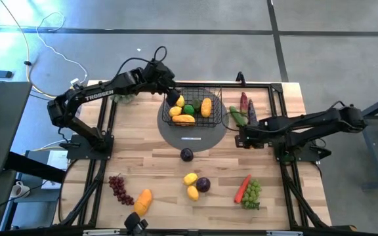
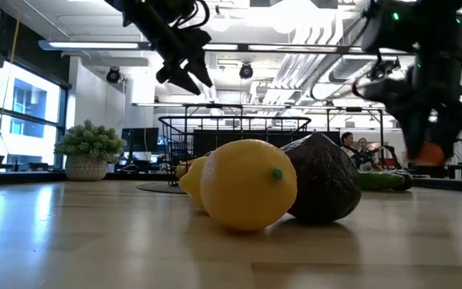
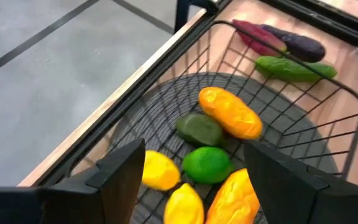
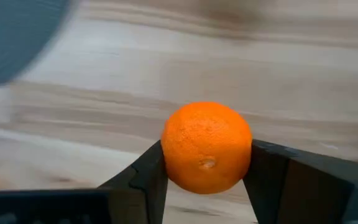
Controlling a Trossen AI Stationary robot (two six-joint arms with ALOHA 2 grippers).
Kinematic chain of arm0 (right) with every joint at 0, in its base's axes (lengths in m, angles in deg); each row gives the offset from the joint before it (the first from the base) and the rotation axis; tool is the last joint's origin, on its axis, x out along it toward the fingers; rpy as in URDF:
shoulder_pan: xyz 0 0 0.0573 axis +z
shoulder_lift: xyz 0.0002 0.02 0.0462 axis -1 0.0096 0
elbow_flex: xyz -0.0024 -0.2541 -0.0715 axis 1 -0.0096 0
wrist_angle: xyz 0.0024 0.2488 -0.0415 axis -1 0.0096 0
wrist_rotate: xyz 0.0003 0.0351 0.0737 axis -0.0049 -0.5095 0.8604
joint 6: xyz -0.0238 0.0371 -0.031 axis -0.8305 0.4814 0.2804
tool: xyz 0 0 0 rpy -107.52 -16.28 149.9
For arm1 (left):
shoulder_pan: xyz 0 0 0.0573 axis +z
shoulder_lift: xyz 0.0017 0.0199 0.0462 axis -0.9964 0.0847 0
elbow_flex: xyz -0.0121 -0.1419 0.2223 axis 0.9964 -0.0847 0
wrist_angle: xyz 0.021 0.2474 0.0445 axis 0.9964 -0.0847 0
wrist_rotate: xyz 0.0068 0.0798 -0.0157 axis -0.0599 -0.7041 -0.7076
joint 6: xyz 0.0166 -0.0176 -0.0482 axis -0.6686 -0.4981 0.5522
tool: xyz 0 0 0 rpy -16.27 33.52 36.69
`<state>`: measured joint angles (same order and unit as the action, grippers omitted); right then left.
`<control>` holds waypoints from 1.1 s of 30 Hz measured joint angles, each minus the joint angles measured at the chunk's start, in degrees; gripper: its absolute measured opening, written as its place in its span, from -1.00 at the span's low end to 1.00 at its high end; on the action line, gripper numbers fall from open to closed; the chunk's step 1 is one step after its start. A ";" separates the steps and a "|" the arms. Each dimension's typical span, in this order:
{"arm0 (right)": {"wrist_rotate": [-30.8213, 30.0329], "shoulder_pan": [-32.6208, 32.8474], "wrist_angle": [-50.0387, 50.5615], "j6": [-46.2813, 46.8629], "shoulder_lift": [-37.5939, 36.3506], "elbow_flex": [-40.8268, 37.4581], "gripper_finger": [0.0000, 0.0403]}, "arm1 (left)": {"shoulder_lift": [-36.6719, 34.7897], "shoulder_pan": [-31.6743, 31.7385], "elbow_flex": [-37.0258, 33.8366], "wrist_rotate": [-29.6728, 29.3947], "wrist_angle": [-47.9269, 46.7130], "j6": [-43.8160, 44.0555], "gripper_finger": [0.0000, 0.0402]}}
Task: Build produce basket
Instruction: Put the orange into the wire basket
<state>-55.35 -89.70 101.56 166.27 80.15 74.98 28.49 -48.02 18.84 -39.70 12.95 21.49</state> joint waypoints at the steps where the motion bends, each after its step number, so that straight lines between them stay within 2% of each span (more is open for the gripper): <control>1: -0.60 0.00 0.02 -0.08 0.00 0.99 -0.29 | -0.50 0.59 -0.01 0.15 -0.29 -0.04 0.31; 9: -7.69 -0.07 -3.05 -2.46 0.00 9.35 -0.29 | -4.16 4.79 0.09 -0.41 -0.43 -1.47 0.31; 19: -21.68 -0.26 -9.02 -9.17 0.00 18.05 -0.30 | -5.13 9.36 0.03 -1.06 -5.54 -1.55 0.31; 28: -28.12 -6.06 -27.08 -24.44 0.32 19.56 -0.28 | -5.14 10.13 0.03 -1.06 -8.46 -4.10 0.31; 33: -28.61 -10.63 -35.49 -33.72 1.44 19.54 -0.28 | -5.14 10.13 0.03 -1.04 -9.27 -4.05 0.31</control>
<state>-83.96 -100.34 66.07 132.55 81.59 94.52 23.34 -37.90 18.87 -40.74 3.68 17.43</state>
